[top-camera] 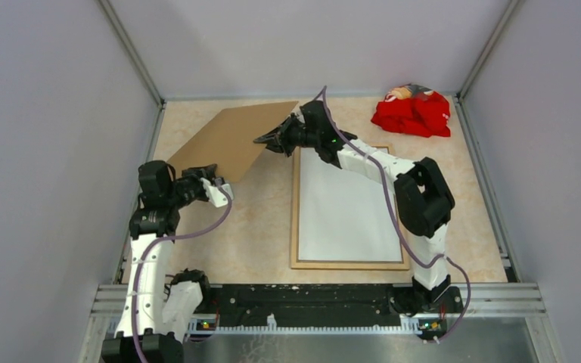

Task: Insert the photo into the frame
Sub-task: Pick up the photo frame item at the center of the board.

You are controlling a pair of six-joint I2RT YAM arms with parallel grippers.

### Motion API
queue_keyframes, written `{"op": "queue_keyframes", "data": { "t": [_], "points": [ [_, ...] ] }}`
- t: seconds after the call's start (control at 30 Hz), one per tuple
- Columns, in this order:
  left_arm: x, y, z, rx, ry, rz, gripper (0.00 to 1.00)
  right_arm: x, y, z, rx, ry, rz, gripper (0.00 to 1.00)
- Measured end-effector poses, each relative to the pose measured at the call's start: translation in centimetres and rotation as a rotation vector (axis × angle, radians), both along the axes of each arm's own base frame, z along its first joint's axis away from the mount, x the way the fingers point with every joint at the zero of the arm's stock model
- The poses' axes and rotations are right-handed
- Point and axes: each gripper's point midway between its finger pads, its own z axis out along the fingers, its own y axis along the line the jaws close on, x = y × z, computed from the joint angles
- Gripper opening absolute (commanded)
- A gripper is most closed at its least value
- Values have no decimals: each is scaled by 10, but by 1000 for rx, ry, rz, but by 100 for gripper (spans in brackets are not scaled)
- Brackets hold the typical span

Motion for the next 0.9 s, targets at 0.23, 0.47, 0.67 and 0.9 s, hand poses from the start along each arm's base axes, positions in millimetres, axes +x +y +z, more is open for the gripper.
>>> {"op": "queue_keyframes", "data": {
  "t": [0.23, 0.47, 0.67, 0.9],
  "points": [
    [8, 0, 27, -3, -112, 11, 0, -4, -11, 15, -51, -127, 36, 44],
    [7, 3, 26, -35, -66, 46, 0, -25, -45, 63, -259, -599, 238, 68],
    [6, -4, 63, -61, -20, 5, 0, -57, -115, 129, -513, -1191, 293, 75],
    [-7, -20, 117, -54, -23, -112, 0, -117, -143, 155, -638, -1754, 459, 79]
  ]
}}
